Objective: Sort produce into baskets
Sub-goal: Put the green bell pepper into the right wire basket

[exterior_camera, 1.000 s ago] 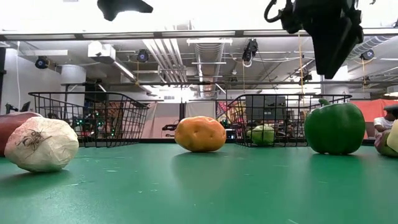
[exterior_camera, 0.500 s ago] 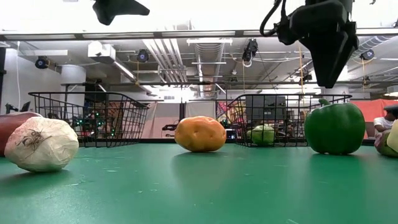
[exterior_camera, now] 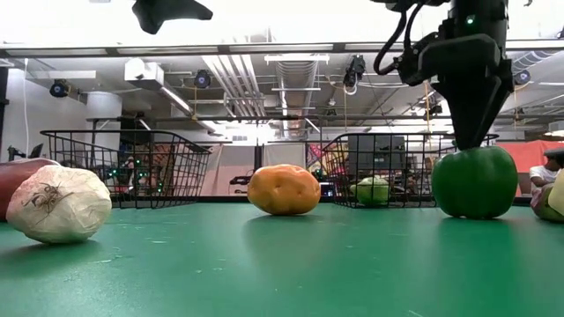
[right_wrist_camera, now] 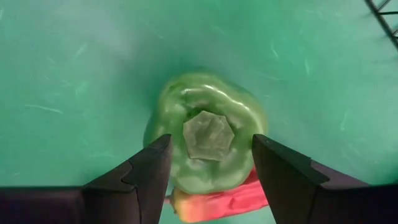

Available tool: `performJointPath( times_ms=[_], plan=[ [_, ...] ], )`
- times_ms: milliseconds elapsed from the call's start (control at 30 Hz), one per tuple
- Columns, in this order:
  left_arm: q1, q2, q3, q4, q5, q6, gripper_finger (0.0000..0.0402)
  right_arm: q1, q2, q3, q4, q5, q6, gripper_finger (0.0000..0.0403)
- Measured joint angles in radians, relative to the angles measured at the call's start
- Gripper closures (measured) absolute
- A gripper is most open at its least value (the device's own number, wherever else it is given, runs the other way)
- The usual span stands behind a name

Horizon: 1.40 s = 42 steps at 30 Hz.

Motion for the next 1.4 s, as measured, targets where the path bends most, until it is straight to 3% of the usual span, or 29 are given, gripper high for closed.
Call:
performJointPath(
  times_ms=[233,600,1033,1200,1400],
  plan=[
    [0.000,0.000,0.000,0.000,0.000,0.000,0.0201,0.000,-0.002,-0.008,0.017,0.012,-0.017,0.0224],
    [0.000,0.000,-0.004,0.000,0.000,0.000,0.0201,0.000,0.001,-0.015,0.018,0.029,-0.046,0.0379],
    [0.000,0.000,-0.019,0.004,-0.024,-0.002,0.0201,0.000,-0.083,0.049,0.010,0.022,-0.070,0.0384],
    [0.001,0.000,-0.019,0.011,-0.024,-0.001,0.0201,-0.023,-0.134,0.148,0.013,0.062,-0.140,0.0390],
    [0.001,0.000,-0.019,0.037,-0.025,0.003,0.0201,-0.130,-0.137,0.320,-0.005,0.124,-0.310,0.0396]
  ],
)
